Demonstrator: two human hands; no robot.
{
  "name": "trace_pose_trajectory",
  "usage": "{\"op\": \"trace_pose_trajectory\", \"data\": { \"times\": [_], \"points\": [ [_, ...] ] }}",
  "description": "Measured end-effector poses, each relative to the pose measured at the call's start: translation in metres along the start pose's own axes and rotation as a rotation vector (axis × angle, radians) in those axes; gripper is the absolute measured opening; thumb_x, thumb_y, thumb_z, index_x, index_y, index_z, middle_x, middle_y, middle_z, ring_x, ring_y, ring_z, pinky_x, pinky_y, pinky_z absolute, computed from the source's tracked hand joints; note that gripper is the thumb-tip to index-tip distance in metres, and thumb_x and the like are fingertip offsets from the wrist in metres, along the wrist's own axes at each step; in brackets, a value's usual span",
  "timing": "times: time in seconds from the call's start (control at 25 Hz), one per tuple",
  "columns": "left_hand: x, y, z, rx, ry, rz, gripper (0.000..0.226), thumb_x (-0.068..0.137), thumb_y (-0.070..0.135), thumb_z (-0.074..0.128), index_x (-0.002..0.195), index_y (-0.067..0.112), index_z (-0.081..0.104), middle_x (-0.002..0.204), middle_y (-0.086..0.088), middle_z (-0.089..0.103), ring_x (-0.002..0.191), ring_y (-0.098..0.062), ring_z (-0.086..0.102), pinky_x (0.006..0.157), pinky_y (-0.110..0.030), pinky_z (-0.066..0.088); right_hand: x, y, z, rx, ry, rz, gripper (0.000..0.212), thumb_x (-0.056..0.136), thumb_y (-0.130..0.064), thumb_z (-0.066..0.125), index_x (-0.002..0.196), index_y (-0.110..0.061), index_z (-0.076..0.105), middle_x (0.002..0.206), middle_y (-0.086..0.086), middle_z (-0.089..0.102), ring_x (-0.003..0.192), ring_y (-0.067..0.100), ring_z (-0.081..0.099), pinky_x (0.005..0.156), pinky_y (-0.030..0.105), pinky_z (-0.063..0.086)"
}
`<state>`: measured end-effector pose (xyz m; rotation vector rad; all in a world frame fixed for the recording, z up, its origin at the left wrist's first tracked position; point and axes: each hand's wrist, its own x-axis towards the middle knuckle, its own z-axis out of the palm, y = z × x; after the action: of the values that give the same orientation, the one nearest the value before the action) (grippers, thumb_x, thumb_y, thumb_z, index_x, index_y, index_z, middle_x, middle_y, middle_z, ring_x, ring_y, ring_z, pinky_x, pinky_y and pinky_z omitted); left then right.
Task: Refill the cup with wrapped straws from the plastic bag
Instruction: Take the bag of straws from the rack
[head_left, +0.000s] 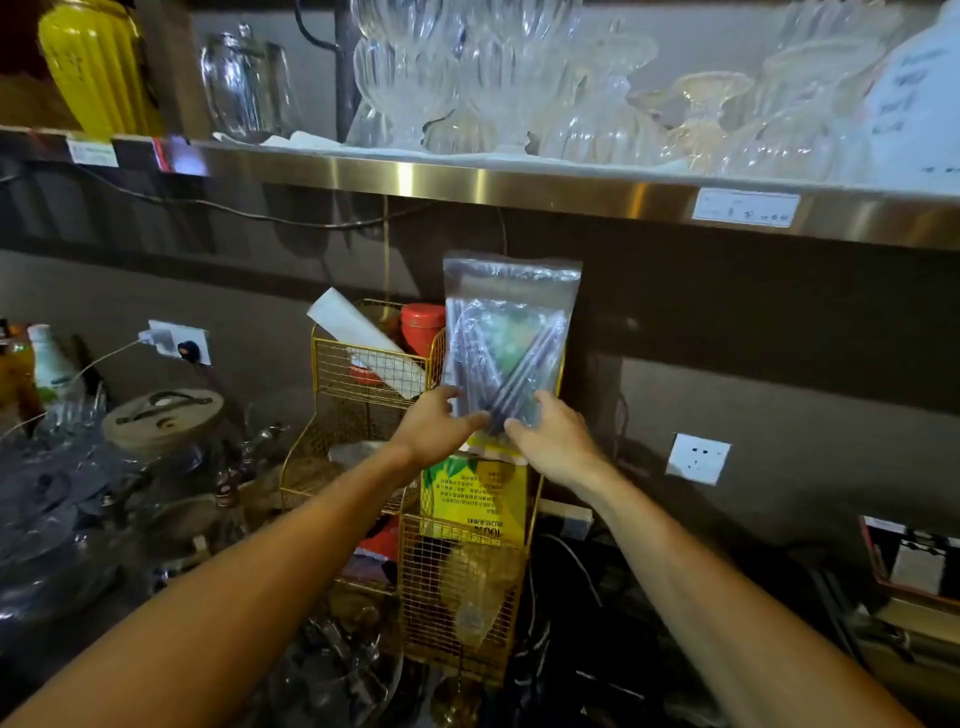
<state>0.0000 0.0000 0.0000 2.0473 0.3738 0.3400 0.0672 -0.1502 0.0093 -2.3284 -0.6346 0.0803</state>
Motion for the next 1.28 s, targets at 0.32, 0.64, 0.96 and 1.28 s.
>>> {"op": "trace_pose_trajectory", "data": {
  "times": [0.32,0.64,0.96,1.28],
  "points": [
    [0.049,-0.038,0.01,-0.143,0.076,0.005,0.056,0.093,0.02,0.068,0.143,0.01,0.045,0.129,-0.012,0.067,0.107,-0.024,0.072,0.091,-0.037,0.06,0.055,0.017,0.052,0.206,0.175,0.098,0.085,0.097,-0.024,0.061,0.162,-0.007,0.008,0.15,0.02,0.054,0.125,0.037,0.064,0.098,0.049,0.058],
    [0.05,-0.05,0.013,-0.183,0.193,0.04,0.038,0.098,0.017,0.063,0.135,0.015,0.055,0.112,-0.006,0.074,0.087,-0.016,0.077,0.06,-0.018,0.06,0.061,0.025,0.051,0.364,0.259,0.016,0.028,0.088,-0.019,0.071,0.076,-0.025,0.047,0.076,0.003,0.064,0.072,0.027,0.064,0.068,0.046,0.055],
    [-0.005,-0.028,0.011,-0.145,0.212,0.121,0.073,0.086,0.054,0.074,0.145,0.021,0.047,0.106,-0.003,0.068,0.095,-0.015,0.069,0.08,-0.031,0.059,-0.006,0.021,0.009,0.571,0.135,-0.052,0.005,0.101,-0.004,0.056,0.099,-0.007,0.053,0.063,0.009,0.059,0.032,0.008,0.045,0.038,0.02,0.034],
    [-0.094,-0.018,0.058,-0.303,0.177,0.109,0.078,0.069,0.021,0.095,0.127,0.015,0.044,0.109,0.006,0.065,0.094,-0.001,0.069,0.084,-0.02,0.061,-0.122,0.064,-0.022,0.699,0.144,0.018,0.015,0.097,-0.003,0.066,0.109,-0.007,0.057,0.072,0.003,0.056,0.035,0.005,0.044,0.032,0.018,0.032]
  ]
}}
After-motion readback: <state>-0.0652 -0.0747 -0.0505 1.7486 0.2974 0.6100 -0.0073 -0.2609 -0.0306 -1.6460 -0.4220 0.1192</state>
